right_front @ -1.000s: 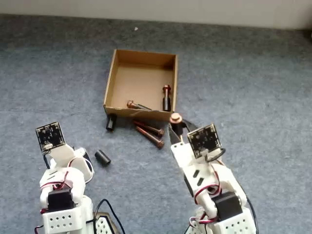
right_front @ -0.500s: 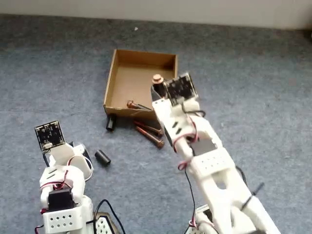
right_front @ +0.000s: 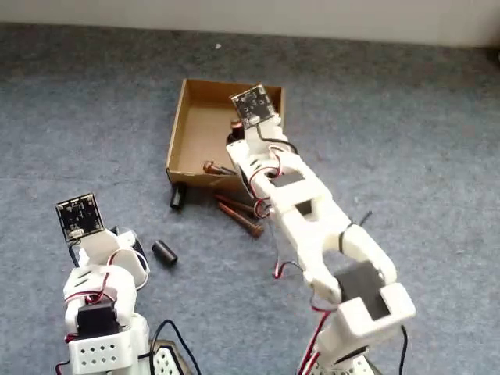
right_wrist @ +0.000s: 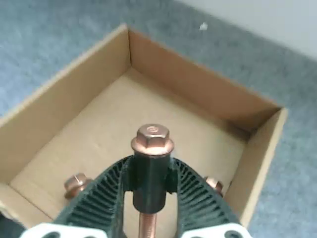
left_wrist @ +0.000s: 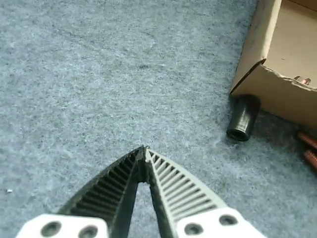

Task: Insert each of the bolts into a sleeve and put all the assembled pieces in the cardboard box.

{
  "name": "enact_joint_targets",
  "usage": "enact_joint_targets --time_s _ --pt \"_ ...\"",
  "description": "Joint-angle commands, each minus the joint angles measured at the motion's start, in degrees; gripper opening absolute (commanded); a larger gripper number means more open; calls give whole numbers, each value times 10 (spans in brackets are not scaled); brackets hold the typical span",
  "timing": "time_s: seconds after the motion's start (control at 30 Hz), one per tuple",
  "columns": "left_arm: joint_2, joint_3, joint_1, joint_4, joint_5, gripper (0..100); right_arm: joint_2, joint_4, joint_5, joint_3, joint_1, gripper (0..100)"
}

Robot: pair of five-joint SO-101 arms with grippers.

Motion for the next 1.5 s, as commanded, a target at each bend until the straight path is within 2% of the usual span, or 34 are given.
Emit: enact_joint_targets --time_s 0.0,0.13,0.27,0.57,0.77,0.93,1.13,1.3,1.47 --pt "-1 11 9 -13 -8 10 27 -16 -5 -62 -5 21" --pt "-1 11 9 -13 -8 7 44 -15 -5 -65 -5 91" --pt "-1 11 9 -13 -8 7 40 -3 -5 -65 -6 94" --pt "-3 11 -5 -14 -8 7 -105 200 -5 -66 -41 98" --pt "-4 11 -73 -61 -4 7 -193 343 -6 -63 -109 98" --pt "-4 8 -88 -62 -3 7 -196 383 -7 -61 -203 98" --pt "-4 6 -107 -63 -3 7 -167 384 -150 -45 -296 98" --pt "-4 6 -128 -77 25 7 -122 384 -188 -51 -320 99" --pt "-4 11 -177 -109 61 7 -74 384 -237 -92 -328 99"
